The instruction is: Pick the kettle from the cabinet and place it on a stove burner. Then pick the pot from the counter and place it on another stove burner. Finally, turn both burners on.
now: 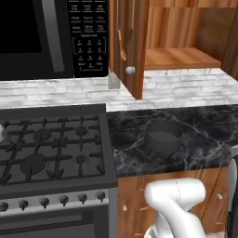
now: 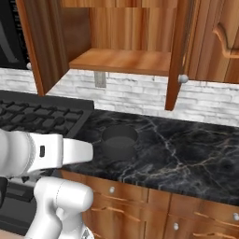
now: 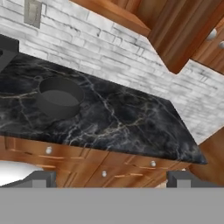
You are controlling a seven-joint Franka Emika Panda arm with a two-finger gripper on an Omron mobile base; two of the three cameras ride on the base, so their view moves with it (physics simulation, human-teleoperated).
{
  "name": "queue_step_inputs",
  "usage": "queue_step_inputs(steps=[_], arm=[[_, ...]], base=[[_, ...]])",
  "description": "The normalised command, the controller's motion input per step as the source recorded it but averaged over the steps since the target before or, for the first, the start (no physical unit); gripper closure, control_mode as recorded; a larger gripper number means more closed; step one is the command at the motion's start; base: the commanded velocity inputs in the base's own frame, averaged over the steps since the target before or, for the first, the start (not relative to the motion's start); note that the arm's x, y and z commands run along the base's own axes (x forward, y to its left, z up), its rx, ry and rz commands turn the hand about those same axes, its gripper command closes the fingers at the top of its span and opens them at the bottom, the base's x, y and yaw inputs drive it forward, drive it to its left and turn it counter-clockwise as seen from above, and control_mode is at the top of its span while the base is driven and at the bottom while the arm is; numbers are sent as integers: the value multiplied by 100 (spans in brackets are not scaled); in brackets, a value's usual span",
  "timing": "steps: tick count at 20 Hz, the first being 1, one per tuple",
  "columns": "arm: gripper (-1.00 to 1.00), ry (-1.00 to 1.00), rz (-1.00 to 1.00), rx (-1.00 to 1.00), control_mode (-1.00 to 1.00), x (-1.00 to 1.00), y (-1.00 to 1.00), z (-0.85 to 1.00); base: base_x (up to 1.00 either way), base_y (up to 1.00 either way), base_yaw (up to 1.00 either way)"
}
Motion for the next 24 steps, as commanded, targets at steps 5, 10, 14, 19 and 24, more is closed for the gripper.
queue_step_inputs(steps=[5,10,14,19,24], arm=[[-100,0,0,0,100,0,0,0],[-100,0,0,0,-100,0,0,0],[-100,0,0,-3,-100,0,32,-13],[-100,0,0,-5,-100,-1,41,-15],[-100,0,2,-3,-100,0,18,-16]], base=[[19,-7,7],[0,0,0],[0,0,0],[0,0,0],[0,0,0]])
